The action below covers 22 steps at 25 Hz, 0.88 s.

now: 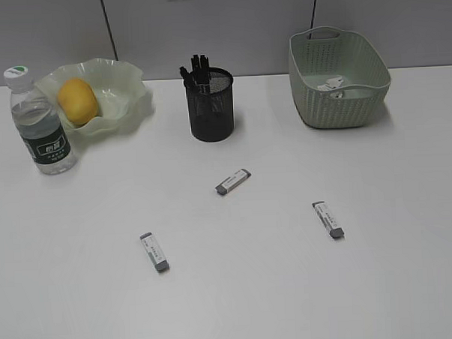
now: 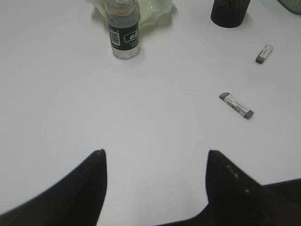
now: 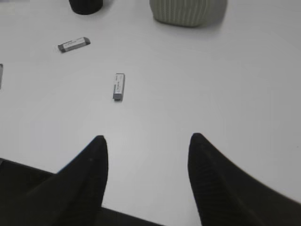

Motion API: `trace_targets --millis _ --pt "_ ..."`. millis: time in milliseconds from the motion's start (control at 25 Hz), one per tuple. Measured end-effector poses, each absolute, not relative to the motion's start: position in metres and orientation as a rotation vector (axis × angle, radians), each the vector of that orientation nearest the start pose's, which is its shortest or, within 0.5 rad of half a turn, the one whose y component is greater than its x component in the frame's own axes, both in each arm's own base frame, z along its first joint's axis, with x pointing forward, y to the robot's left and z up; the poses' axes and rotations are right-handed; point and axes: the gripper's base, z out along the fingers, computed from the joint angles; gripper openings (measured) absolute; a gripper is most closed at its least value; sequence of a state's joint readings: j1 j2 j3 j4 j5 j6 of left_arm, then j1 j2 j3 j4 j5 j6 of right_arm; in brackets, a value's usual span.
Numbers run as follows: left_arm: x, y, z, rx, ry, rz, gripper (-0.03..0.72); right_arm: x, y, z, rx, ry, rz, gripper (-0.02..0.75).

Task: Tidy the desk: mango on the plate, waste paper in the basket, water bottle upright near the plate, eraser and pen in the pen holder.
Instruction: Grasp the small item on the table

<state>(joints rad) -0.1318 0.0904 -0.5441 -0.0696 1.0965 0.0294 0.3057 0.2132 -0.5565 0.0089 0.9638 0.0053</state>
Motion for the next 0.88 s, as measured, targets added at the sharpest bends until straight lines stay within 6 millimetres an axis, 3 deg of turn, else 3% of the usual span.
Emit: trace_targets --millis 160,320,560,880 --pt "0.01 -0.008 0.288 0.174 2.149 -0.159 0.498 0.02 0.004 0.294 -0.312 2.048 0.154 0.44" --pt "0.033 -0.015 0.296 0.163 2.202 -0.232 0.498 0.02 0.004 0.294 -0.311 2.045 0.151 0.44" --pt "0.088 -0.03 0.302 0.1 2.309 -0.366 0.498 0.02 0.003 0.293 -0.311 2.047 0.147 0.421" --pt "0.167 -0.051 0.289 0.074 2.572 -0.48 0.498 0.02 0.003 0.293 -0.311 2.047 0.147 0.414"
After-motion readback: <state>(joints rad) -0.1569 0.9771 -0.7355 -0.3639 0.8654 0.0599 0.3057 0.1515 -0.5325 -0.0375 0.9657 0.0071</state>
